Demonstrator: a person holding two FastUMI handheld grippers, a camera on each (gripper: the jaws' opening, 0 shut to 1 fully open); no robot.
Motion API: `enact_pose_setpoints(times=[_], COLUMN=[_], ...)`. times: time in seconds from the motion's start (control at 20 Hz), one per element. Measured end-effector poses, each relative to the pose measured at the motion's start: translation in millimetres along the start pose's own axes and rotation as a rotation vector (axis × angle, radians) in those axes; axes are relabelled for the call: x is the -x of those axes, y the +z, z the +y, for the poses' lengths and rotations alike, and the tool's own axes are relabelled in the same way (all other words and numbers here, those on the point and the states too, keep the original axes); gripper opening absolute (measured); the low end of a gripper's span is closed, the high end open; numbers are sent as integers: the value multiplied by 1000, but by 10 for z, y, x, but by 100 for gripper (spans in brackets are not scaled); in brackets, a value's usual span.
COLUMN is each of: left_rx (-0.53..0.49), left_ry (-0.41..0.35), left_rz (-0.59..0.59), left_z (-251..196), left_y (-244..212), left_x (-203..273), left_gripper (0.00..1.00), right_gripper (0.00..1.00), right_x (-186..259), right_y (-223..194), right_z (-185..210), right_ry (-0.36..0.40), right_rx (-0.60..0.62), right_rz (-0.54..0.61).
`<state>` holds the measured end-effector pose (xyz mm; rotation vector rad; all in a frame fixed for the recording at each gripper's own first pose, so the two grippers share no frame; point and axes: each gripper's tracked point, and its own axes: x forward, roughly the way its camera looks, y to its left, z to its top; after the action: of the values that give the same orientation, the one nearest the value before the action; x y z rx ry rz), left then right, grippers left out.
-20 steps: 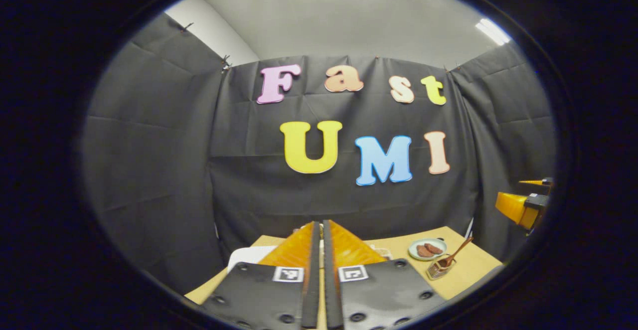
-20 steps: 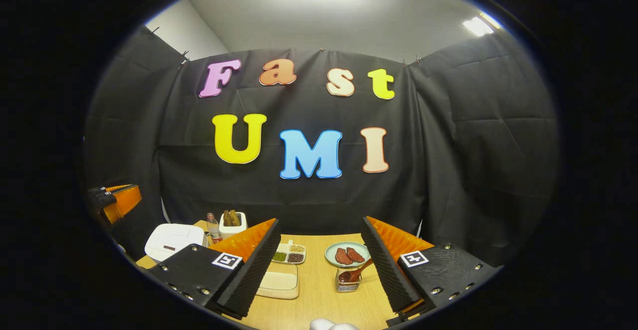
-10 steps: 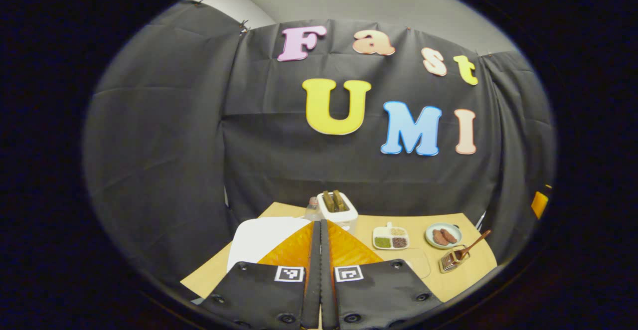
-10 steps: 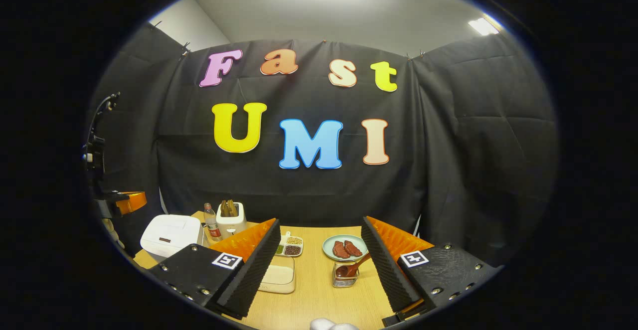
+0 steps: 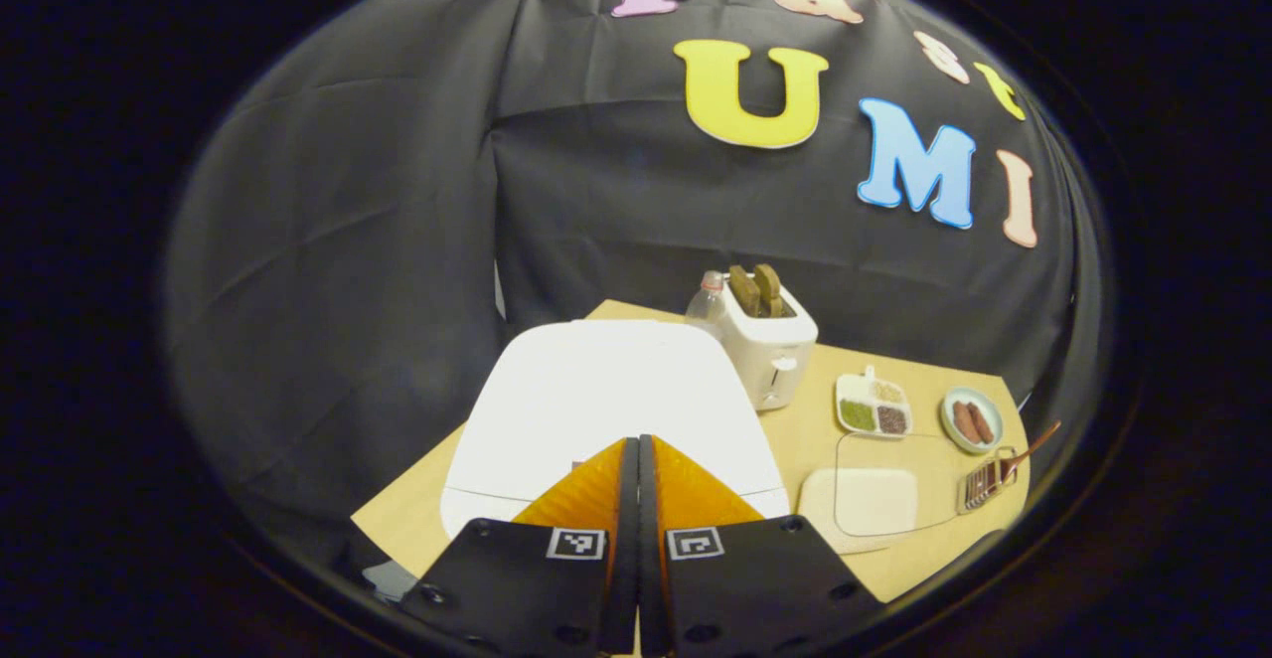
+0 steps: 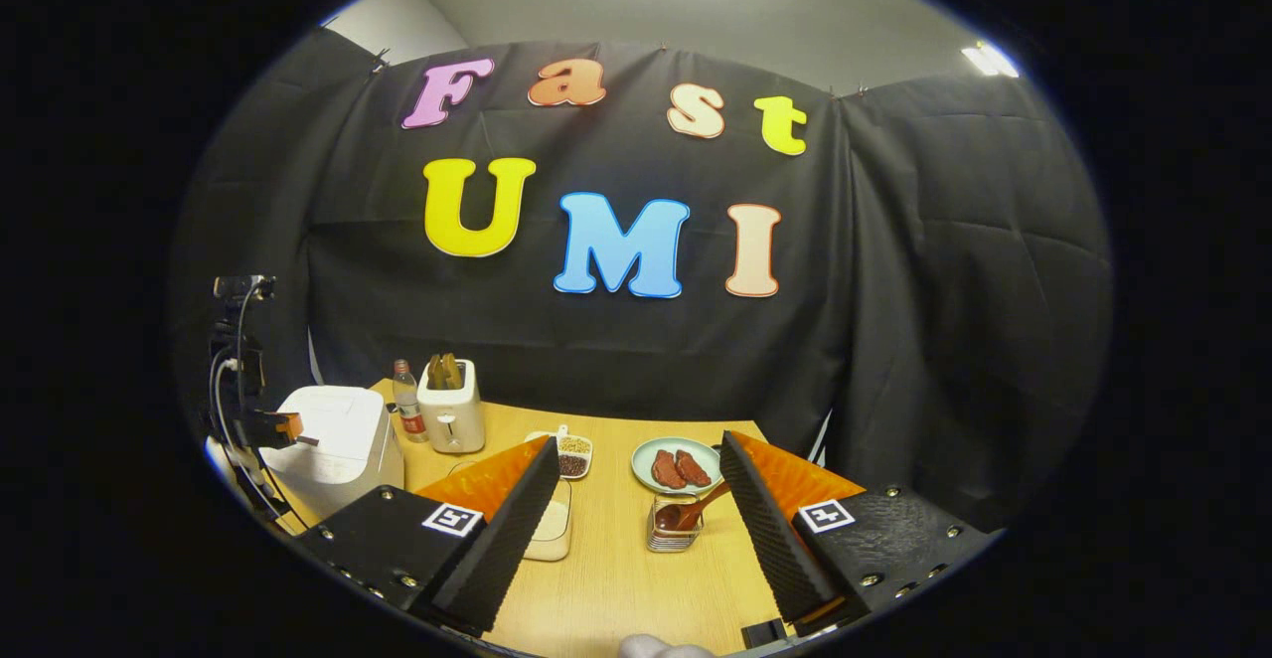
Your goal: Close the left gripper, press the button to open the rice cooker; take a wooden spoon from the chopstick holder with the right hand, scoop a spoonful of rice and pour it into the rice cooker, then put the wooden spoon back into the chopstick holder.
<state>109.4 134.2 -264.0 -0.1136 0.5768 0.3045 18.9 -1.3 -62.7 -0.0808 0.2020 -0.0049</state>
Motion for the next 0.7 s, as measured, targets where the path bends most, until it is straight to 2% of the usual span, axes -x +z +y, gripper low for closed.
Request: enact_pose_setpoints(times=[0.4,0.7], left_rx=[-18,-9], left_ry=[57,38], left_rz=[75,180], left_z=[146,138], left_y=[-234,-229], left_x=[-220,-260], left_gripper=[9,9], right_gripper=[99,99], right_x=[-73,-105], right_y=[-99,-198], right_z=[14,39], right_ry=[20,36], right_rx=[-11,-37], right_rz=[27,52])
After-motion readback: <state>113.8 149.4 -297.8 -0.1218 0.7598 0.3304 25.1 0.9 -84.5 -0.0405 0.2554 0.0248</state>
